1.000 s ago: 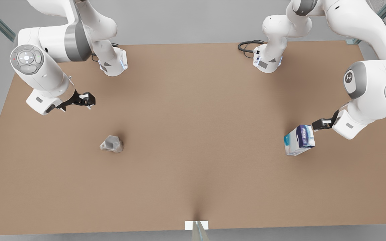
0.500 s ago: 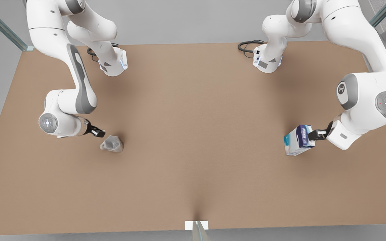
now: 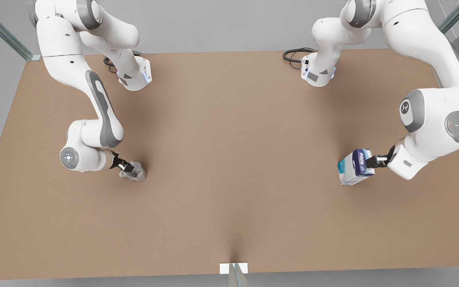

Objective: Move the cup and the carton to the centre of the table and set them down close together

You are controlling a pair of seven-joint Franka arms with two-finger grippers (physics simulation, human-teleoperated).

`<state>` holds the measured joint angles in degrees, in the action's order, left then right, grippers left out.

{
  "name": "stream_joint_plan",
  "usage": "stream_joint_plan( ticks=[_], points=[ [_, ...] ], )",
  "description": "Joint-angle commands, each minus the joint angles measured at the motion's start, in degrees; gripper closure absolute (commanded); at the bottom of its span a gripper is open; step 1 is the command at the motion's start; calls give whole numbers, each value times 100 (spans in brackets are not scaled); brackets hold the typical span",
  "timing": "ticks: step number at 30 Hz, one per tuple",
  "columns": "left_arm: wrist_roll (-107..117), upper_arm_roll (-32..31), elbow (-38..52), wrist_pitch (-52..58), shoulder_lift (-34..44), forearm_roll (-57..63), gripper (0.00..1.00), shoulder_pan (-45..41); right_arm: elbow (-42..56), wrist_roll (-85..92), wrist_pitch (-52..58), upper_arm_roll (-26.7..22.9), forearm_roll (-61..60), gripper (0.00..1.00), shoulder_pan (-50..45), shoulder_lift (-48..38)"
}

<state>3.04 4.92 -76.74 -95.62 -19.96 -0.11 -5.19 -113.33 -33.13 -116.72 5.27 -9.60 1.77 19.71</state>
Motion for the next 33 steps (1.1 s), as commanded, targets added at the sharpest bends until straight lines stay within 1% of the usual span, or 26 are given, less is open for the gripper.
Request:
stream_joint_plan(
  ticks=[1, 11, 16, 23, 27, 28, 29, 30, 33],
  points=[
    [-5, 0, -8, 0, 0, 2, 0, -8, 4, 9, -9, 0, -7, 0, 8, 16],
    [13, 0, 1, 0, 0, 2, 0, -8, 39, 62, -132, 0, -15, 0, 70, 244],
    [13, 62, -8, 9, -8, 46, 0, 238, 48, 70, -185, 0, -59, 0, 61, 350],
    [-163, 27, -113, 246, -404, 37, 0, 246, 109, 88, -202, 0, -209, 0, 34, 604],
    [-383, 0, -289, 202, -404, -7, 0, 273, 197, 105, -193, 0, -261, 1, 87, 648],
    [-392, 0, -289, 211, -404, -7, 0, 273, 197, 114, -185, 0, -261, 15, 96, 648],
    [-392, 0, -280, 220, -395, -7, 0, 264, 206, 211, -167, 0, -314, 41, 105, 648],
    [-392, 9, -280, 246, -395, -7, 0, 246, 206, 343, -167, 0, -332, 55, 131, 719],
    [-392, 9, -280, 272, -395, -7, 0, 246, 197, 413, -167, 0, -341, 56, 184, 771]
  ],
)
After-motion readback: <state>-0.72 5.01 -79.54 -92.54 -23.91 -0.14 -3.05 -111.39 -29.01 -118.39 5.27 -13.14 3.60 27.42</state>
